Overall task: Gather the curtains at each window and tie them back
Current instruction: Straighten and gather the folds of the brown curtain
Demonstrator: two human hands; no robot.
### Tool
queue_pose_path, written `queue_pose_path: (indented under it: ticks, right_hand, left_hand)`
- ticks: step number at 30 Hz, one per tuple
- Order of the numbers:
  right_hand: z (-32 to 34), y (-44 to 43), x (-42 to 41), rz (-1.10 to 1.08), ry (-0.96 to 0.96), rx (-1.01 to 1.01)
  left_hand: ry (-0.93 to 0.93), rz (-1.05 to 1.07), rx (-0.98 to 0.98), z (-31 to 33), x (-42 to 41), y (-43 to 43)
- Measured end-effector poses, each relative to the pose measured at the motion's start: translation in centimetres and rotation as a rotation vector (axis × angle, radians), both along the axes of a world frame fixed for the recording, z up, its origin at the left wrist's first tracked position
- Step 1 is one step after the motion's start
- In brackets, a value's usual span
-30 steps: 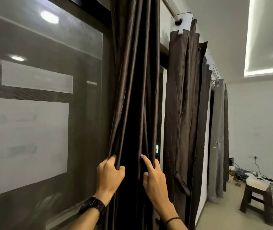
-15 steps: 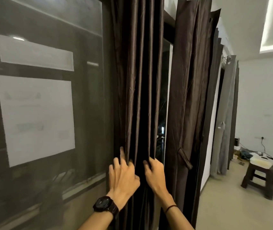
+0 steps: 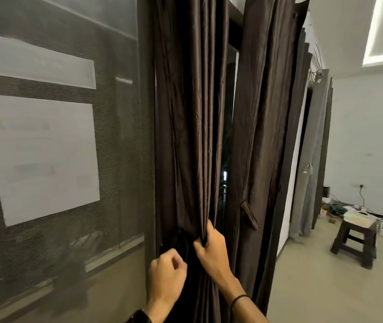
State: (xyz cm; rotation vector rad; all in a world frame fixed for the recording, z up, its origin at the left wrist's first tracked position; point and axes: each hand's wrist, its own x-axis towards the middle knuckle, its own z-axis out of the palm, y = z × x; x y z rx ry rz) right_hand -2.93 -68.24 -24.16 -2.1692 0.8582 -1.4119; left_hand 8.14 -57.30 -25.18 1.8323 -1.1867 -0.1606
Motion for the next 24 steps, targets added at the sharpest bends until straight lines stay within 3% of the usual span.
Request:
queue_pose_path:
  ticks: [6,14,16,18,20,22,24]
  right_hand:
    - [-1.2,0.4,0.5,-0.031,0.067,0.003]
    - [-1.8,2.7,1.1,-0.020,0.204,-0.055]
    - [-1.9,3.3,1.6,0.093,0.257,-0.030]
    - [-2.2,3.6,2.0,0.180,0.347,-0.107]
    - [-2.3,3.9,1.8,0.256,0.364,-0.110]
    - [-2.4,4.1,0.9,0.392,0.305,-0.034]
    - [-2.5,4.2,0.0,0.445,0.074,0.062]
  left_hand:
    - [0.279,0.109,-0.190,1.1,0.7,-1.4]
    - [0.708,-0.180,-0.299,3.0,-0.4,-2.1]
    - [0.651,-0.261,-0.273,4.3,-0.9,-2.1]
    - [0.536,-0.213,-0.258,4.9,-0.8,-2.8]
    - [0.548,-0.147,-0.272,5.5,-0.3,-3.2]
    - [0.560,-0.118,-0.274,6.0,0.4,-3.2]
    - [0.504,-0.104,-0.264,6.3,1.0,-3.2]
